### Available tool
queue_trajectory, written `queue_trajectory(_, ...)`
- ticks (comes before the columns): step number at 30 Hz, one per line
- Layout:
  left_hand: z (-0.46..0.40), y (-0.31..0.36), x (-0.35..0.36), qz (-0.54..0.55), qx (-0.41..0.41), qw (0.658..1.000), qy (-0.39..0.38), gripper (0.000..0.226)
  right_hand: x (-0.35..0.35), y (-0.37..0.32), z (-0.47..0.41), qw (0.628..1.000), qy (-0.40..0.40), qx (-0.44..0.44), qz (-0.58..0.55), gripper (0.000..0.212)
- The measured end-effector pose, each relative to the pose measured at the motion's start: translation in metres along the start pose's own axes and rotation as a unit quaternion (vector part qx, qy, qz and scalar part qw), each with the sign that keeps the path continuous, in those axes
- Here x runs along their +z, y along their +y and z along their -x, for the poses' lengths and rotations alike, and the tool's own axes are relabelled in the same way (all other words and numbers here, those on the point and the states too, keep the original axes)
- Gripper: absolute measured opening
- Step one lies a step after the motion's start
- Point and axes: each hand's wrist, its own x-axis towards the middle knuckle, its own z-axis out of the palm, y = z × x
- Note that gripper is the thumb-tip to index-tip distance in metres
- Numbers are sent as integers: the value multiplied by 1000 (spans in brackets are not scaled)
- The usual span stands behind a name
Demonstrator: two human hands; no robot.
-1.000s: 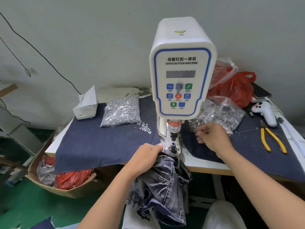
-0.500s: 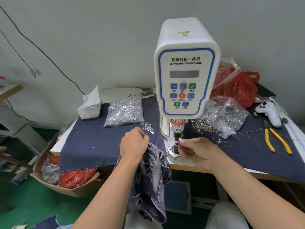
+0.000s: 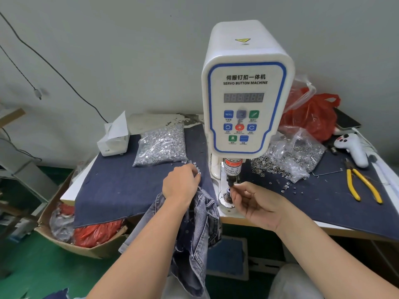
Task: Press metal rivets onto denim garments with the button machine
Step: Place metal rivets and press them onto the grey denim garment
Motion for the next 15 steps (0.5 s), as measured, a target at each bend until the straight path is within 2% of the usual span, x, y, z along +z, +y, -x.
queue_trajectory(9,-5,1,8,-25,22,999,6,17,2,1,1,1000,4,5,-15,11)
queue_trajectory(13,-5,2,7,-26,26,999,6,19,3,1,3,999,6,16,-27,22)
queue_trajectory(15,-3,2,5,-23,27,999,3,21,4,0,4,999,2,24,-36,21)
